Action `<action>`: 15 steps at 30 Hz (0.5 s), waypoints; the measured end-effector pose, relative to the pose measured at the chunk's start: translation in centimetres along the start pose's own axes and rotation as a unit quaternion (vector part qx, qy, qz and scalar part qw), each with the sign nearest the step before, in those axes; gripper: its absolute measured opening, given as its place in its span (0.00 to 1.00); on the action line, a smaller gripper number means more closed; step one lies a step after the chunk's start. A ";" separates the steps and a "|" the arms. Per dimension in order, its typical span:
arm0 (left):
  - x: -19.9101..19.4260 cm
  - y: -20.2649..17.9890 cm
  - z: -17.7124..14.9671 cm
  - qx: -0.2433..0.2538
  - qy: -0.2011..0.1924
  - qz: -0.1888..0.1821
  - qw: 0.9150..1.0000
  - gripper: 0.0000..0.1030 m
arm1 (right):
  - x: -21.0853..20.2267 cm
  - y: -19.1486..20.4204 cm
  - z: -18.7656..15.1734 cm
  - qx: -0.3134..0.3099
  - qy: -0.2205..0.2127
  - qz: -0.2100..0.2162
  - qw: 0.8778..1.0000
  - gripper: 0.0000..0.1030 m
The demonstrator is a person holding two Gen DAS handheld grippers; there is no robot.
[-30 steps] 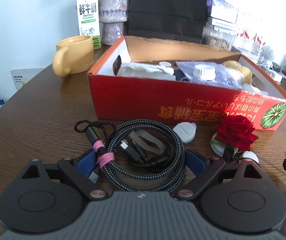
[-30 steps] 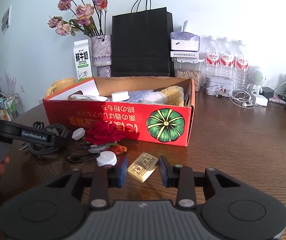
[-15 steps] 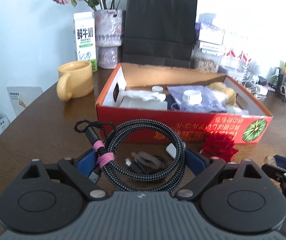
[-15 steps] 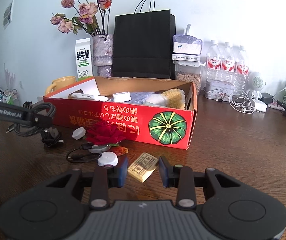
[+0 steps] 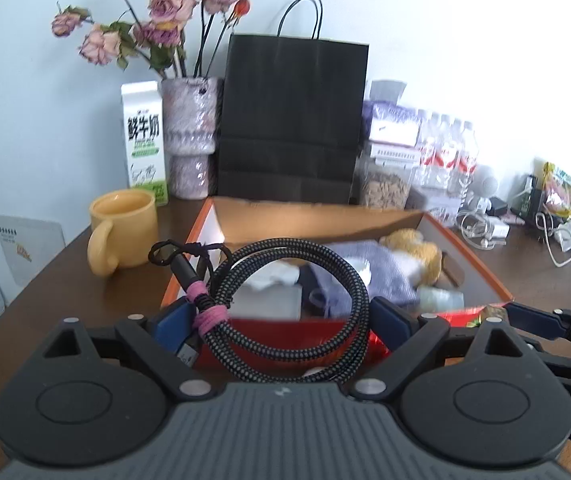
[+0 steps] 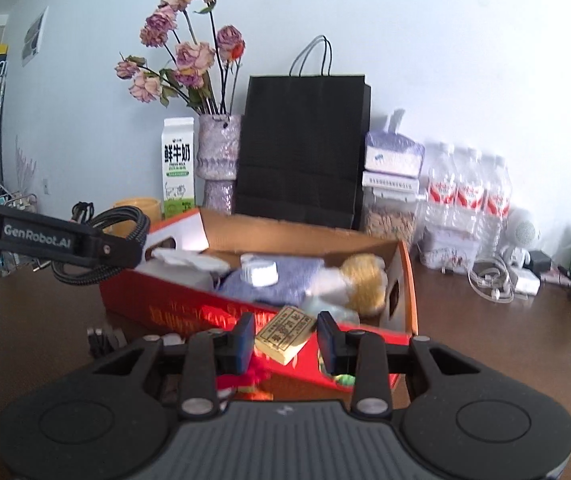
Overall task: Organize objects
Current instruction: 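Carry the cream box and black cable over the red box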
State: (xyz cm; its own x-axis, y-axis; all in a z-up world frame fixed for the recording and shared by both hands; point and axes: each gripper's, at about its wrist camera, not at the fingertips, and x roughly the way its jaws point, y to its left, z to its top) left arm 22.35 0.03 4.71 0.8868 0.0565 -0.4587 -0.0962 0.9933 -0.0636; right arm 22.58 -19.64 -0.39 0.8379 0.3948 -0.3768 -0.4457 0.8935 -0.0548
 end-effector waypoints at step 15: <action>4.5 -1.4 3.3 0.000 -0.031 -0.005 1.000 0.92 | 5.4 -1.1 5.1 0.009 -0.034 -0.008 0.999 0.31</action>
State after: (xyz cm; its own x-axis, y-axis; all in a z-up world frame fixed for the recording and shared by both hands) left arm 27.94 -0.77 5.69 0.9140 0.0531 -0.4022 -0.0874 0.9939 -0.0674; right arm 29.19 -17.44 2.35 0.8647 0.3929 -0.3130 -0.4262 0.9036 -0.0431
